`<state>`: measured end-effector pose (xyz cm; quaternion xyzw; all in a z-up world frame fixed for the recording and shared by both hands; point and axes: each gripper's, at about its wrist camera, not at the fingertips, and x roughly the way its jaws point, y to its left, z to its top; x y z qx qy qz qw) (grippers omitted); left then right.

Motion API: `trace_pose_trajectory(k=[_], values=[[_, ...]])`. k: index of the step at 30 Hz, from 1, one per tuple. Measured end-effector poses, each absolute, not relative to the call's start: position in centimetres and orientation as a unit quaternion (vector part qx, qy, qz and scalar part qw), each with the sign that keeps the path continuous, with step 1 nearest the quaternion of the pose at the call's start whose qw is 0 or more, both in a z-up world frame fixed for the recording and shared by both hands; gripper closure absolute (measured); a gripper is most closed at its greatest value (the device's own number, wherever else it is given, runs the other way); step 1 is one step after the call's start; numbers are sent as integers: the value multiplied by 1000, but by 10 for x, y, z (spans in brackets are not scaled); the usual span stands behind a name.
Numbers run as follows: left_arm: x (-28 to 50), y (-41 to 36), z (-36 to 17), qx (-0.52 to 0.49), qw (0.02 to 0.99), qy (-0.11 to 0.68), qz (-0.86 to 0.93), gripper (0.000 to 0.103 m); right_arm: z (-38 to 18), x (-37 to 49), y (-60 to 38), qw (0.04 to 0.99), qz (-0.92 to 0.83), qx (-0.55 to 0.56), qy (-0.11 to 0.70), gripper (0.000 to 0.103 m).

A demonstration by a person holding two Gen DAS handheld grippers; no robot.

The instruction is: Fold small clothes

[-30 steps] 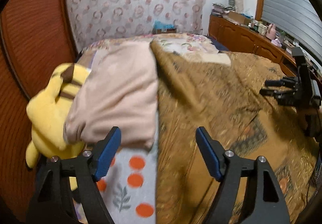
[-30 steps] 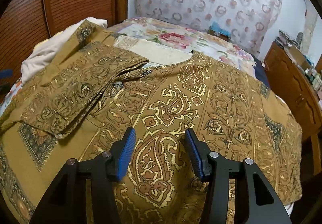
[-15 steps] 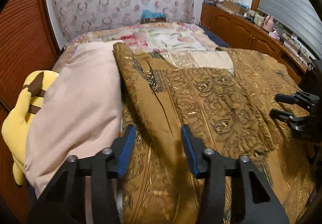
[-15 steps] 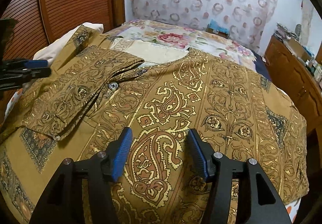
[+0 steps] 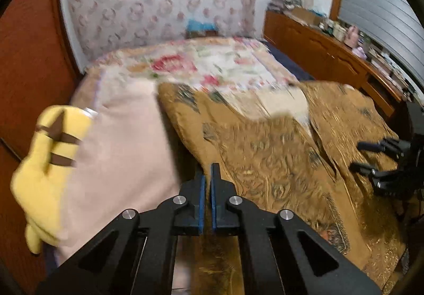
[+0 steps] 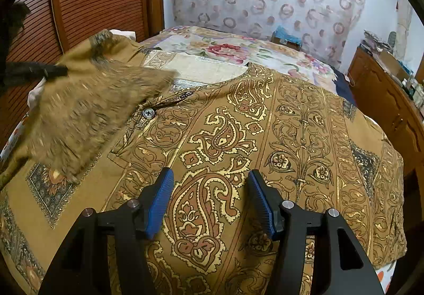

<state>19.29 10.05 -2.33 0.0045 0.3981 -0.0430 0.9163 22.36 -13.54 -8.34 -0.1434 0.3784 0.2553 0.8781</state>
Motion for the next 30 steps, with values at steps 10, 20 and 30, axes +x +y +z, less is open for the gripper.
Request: trace_pose_trajectory(k=[10, 20, 30], values=[[194, 141, -21, 23, 912, 410, -9, 90, -83, 223, -136, 878, 255, -143, 378, 43], [158, 109, -13, 19, 936, 350, -45, 23, -83, 223, -137, 878, 256, -143, 379, 42], [153, 50, -58, 12, 911, 402, -85, 23, -82, 222, -137, 878, 256, -143, 379, 41]])
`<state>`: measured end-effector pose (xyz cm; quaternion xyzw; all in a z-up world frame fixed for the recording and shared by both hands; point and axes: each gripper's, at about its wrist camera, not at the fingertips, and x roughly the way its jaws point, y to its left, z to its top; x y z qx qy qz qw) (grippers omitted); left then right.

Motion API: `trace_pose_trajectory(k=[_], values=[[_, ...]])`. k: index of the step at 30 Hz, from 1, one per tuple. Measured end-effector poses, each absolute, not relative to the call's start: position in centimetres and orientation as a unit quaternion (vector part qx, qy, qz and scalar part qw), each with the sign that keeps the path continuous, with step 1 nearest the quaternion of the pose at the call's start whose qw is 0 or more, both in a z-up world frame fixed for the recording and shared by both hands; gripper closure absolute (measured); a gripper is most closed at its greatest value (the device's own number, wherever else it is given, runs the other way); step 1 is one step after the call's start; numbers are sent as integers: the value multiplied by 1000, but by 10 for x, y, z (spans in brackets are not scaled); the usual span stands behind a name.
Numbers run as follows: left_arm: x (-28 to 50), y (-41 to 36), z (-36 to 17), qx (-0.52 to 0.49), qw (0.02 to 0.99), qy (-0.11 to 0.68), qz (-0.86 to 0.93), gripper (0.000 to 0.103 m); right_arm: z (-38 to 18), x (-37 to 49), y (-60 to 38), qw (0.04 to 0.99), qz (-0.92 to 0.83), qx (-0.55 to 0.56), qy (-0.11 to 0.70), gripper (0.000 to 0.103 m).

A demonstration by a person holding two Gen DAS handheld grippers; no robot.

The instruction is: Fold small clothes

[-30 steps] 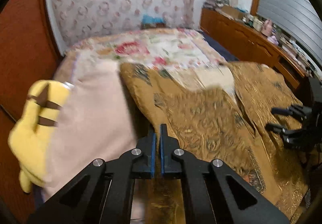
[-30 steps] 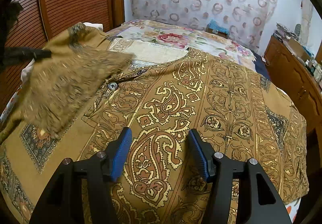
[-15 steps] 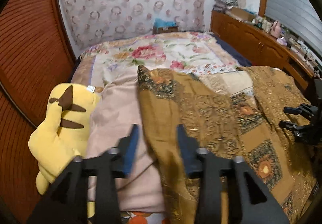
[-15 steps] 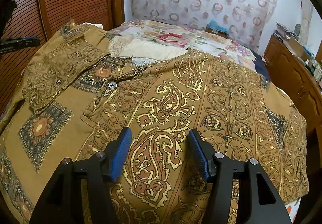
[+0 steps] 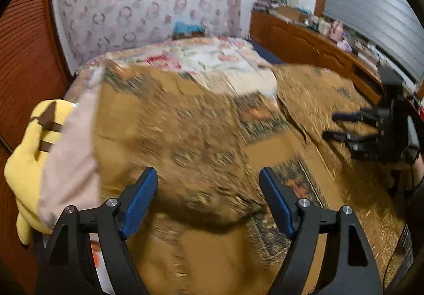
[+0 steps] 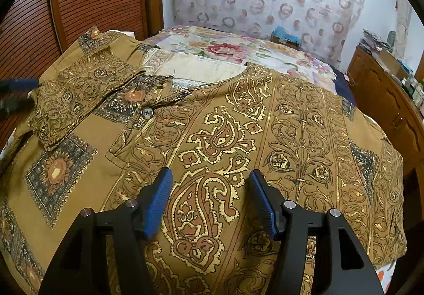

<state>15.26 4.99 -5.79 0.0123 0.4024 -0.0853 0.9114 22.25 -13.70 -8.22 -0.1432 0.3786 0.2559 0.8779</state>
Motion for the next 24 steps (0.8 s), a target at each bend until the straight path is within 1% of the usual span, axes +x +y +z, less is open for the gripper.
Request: trace_pose_trajectory(k=[9, 15, 24], values=[[150, 14, -81, 38, 904, 416, -96, 23, -82, 223, -137, 878, 256, -143, 379, 41], [152, 11, -90, 46, 899, 425, -90, 23, -82, 223, -137, 878, 256, -143, 379, 41], [152, 13, -92, 44, 899, 426, -90, 20, -82, 222, -139, 877, 257, -139, 380, 41]])
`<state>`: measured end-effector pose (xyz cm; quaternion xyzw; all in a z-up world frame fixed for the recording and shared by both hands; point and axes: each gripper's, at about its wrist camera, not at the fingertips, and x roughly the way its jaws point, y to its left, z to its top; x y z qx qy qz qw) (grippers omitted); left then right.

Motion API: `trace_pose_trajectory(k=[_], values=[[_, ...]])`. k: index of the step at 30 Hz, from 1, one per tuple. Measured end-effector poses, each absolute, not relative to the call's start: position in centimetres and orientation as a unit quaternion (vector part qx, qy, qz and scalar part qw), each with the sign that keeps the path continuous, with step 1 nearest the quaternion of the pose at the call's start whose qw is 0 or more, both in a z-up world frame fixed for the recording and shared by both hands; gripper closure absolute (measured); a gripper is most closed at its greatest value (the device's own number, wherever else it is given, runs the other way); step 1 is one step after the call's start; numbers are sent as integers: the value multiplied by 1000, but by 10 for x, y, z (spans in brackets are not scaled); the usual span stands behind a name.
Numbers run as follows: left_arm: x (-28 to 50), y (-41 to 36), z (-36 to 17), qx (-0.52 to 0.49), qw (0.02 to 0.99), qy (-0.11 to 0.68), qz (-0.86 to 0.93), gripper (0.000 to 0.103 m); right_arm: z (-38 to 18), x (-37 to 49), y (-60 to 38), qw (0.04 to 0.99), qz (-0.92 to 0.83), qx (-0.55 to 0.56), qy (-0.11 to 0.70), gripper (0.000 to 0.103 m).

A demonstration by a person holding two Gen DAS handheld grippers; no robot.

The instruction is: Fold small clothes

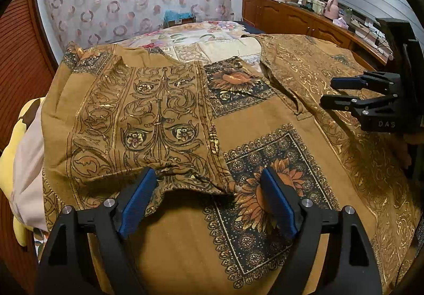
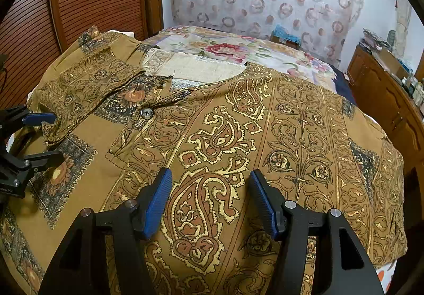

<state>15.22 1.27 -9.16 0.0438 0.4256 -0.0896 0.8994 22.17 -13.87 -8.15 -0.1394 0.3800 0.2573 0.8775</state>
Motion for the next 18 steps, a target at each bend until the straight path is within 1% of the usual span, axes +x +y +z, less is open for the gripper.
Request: trace_pose_trajectory(k=[2, 3, 6, 12, 18], values=[[152, 13, -92, 43, 899, 426, -91, 18, -81, 222, -143, 877, 259, -130, 382, 41], [153, 13, -93, 43, 898, 429, -91, 13, -80, 222, -146, 877, 261, -125, 383, 41], [155, 10, -95, 46, 895, 434, -97, 6, -72, 216, -162, 885, 253, -116, 373, 41], [156, 10, -95, 47, 895, 434, -96, 6, -35, 204, -227, 913, 213, -100, 333, 41], [155, 10, -95, 47, 895, 434, -96, 6, -32, 215, -310, 925, 130, -91, 344, 41]])
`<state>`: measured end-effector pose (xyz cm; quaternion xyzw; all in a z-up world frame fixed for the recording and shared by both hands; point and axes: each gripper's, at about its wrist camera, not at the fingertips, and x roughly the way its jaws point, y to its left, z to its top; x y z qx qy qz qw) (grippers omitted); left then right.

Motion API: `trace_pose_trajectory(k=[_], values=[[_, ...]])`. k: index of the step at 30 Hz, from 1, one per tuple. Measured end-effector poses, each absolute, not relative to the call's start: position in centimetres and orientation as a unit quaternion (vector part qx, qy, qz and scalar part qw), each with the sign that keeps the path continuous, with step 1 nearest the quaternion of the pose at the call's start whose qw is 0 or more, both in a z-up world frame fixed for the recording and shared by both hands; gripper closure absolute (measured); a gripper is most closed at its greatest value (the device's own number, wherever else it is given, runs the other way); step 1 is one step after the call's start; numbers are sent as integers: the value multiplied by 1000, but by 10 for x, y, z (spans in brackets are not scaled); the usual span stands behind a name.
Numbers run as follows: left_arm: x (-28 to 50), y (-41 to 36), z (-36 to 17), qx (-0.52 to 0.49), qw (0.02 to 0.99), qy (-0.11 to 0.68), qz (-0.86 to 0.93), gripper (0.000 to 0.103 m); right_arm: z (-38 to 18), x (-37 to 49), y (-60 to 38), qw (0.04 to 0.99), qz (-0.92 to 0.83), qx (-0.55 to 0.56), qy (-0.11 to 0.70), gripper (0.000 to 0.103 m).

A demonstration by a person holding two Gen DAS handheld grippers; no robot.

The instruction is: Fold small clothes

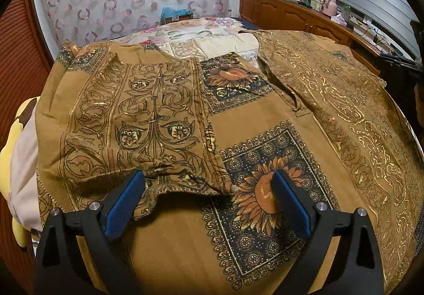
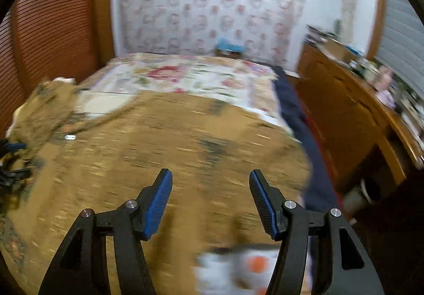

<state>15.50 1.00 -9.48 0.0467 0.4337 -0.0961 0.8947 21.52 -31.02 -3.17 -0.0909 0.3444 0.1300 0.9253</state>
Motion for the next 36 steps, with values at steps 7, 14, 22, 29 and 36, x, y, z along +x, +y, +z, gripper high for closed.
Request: trace_pose_trajectory(k=[7, 14, 22, 29, 36], values=[[158, 8, -96, 49, 893, 438, -94, 0, -64, 236, -382, 909, 88, -29, 407, 41], [158, 7, -97, 48, 892, 439, -93, 0, -80, 254, -402, 892, 99, 25, 441, 41], [158, 8, -96, 48, 892, 439, -93, 0, -70, 269, -412, 892, 119, 35, 435, 76], [143, 10, -80, 37, 912, 400, -77, 0, -55, 255, -393, 915, 93, -42, 389, 96], [116, 9, -46, 8, 934, 347, -82, 0, -11, 234, -350, 934, 144, -70, 321, 97]])
